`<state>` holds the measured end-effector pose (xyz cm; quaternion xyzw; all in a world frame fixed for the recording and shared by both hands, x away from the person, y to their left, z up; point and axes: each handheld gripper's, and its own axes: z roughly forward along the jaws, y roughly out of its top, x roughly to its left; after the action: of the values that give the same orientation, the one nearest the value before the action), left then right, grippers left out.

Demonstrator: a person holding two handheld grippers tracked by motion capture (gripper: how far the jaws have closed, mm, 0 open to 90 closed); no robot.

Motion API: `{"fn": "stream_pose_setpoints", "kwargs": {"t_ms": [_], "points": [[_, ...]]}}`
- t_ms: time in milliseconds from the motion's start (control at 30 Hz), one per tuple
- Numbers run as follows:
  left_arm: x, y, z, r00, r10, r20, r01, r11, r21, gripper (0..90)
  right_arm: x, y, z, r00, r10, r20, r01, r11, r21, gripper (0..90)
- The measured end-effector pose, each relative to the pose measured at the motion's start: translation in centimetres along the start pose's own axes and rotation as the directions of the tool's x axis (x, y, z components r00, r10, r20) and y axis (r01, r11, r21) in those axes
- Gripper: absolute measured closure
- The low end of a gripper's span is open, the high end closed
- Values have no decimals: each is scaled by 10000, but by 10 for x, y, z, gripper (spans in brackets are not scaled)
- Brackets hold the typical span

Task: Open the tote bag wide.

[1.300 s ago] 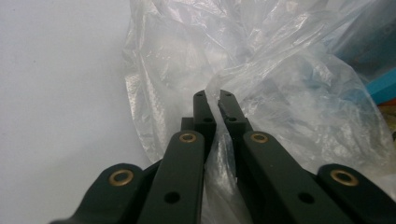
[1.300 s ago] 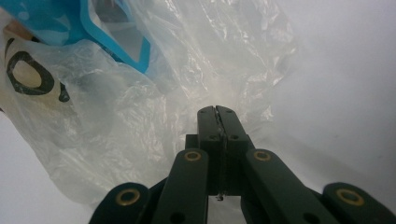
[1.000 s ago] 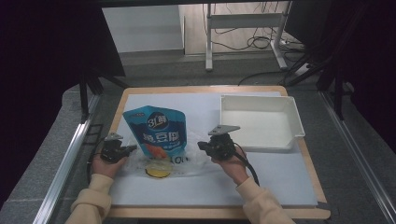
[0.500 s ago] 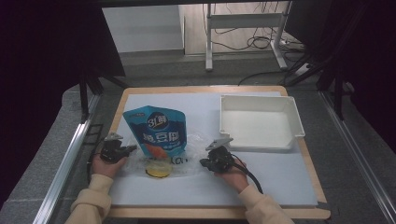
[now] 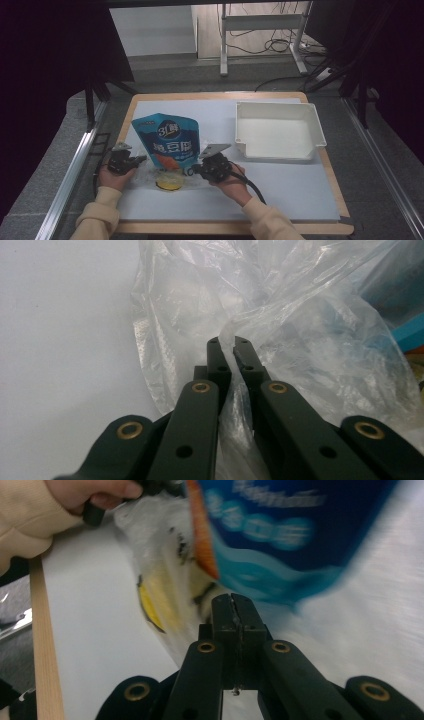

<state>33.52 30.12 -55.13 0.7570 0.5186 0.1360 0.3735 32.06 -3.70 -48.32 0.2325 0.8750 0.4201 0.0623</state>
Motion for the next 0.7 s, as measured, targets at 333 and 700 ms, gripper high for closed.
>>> {"fn": "stream_pose_setpoints", "kwargs": {"t_ms": [333,700], "points": [[1,0,0,10000,-27,43,28,10000,-33,893,4,-18,46,9998,220,22,-221,9939,1080,889],[0,0,0,10000,13,29,-13,10000,4,893,32,-4,31,9988,-374,-309,380,9991,177,889]]}}
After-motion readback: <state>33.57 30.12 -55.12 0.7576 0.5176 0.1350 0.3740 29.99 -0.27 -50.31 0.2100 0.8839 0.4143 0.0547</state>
